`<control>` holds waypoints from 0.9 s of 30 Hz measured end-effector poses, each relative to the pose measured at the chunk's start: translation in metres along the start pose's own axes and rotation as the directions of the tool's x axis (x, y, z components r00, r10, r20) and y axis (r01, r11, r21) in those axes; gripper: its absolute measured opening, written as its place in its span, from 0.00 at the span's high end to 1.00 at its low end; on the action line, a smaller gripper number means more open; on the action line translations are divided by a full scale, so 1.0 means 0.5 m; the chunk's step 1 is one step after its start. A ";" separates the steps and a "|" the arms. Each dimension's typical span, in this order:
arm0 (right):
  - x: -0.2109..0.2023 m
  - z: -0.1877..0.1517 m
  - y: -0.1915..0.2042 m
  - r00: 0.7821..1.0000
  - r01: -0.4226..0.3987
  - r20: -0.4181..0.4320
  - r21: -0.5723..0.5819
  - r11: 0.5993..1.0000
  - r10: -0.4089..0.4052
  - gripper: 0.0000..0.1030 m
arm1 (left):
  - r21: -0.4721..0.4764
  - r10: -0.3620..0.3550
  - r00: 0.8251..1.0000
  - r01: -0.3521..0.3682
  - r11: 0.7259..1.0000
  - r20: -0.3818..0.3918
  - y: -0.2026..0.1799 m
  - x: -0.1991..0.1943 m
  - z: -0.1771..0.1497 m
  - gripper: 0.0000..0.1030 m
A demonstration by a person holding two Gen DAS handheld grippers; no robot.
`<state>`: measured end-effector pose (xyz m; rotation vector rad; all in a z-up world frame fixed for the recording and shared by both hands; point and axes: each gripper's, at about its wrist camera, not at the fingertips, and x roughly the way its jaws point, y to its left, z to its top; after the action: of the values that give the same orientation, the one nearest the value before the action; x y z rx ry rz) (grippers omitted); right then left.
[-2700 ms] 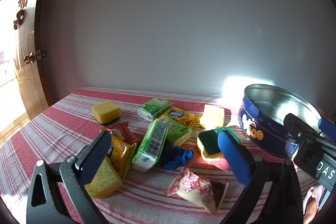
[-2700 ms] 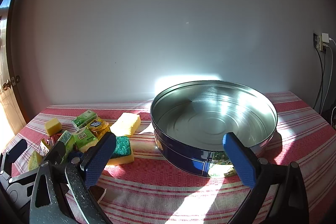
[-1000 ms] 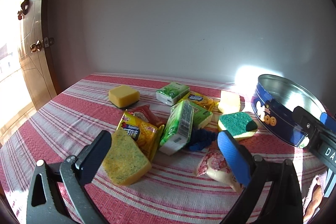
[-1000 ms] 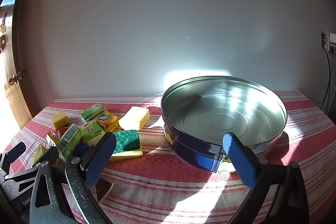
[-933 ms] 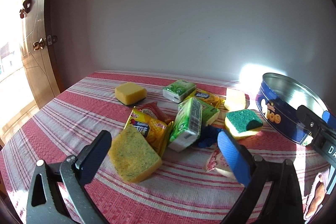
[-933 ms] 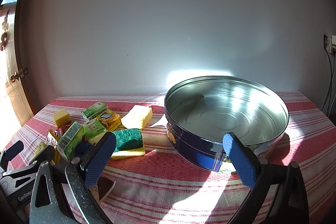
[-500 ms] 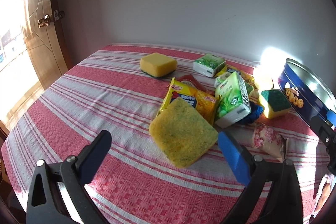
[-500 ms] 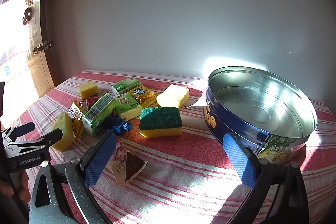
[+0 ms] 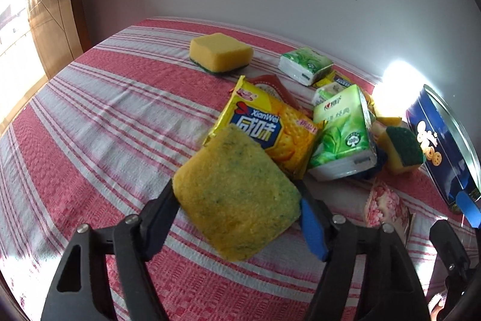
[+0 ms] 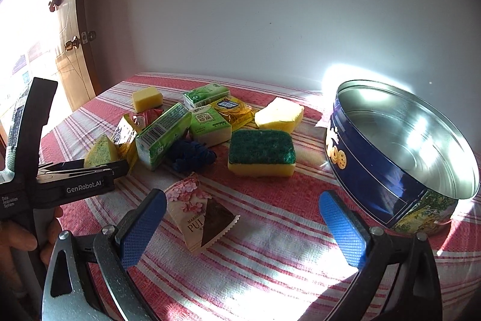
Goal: Organize objects
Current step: 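Grasp the yellow sponge with the left tool while the right tool grasps the pink-flowered snack pack, then carry the yellow sponge and pink snack pack over the blue tin with both tools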
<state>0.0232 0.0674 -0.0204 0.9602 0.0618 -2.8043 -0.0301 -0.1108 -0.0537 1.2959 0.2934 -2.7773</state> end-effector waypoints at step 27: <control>0.046 0.015 0.062 0.980 -0.128 -0.169 -0.144 0.981 0.103 0.57 | 0.023 0.121 0.984 -0.125 0.992 0.127 0.004 -0.081 -0.010 0.36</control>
<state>0.0063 0.0327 -0.0279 1.1118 0.2330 -2.5683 -0.0002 -0.1127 -0.0261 1.0981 0.1576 -2.7530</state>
